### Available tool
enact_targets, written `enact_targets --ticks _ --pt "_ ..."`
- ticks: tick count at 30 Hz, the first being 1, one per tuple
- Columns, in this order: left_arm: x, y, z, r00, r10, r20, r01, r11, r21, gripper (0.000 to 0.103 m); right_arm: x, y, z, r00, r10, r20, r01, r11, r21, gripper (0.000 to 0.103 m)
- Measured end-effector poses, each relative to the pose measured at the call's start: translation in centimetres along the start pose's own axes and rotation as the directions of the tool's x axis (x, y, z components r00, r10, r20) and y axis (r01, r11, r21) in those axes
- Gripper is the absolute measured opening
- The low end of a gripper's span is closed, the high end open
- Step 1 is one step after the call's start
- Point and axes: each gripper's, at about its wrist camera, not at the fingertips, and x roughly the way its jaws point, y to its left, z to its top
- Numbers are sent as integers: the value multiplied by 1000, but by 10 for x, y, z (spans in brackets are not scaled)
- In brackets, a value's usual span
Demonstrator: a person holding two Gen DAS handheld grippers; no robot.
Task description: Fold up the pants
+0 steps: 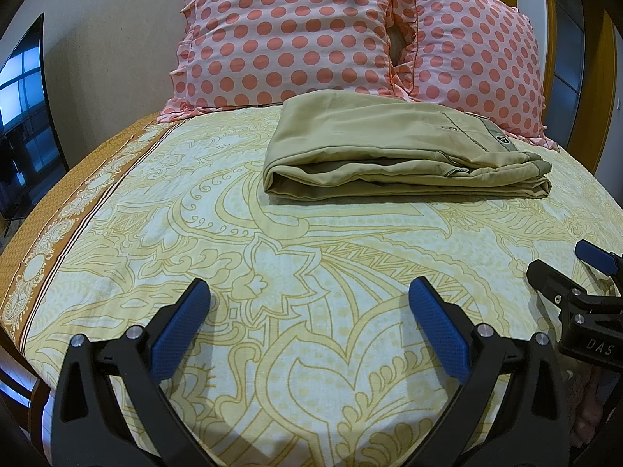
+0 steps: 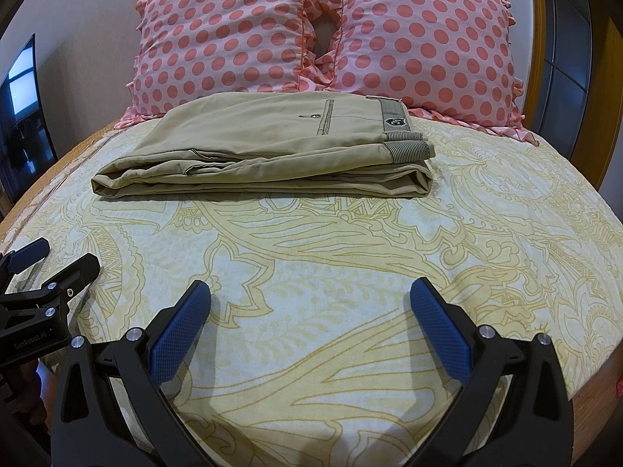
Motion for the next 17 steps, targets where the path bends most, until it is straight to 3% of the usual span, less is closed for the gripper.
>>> enact_targets --ticks 17 --pt "0 3 4 1000 10 -5 -10 1000 -3 101 0 -1 0 1000 1 0 -1 1000 -2 102"
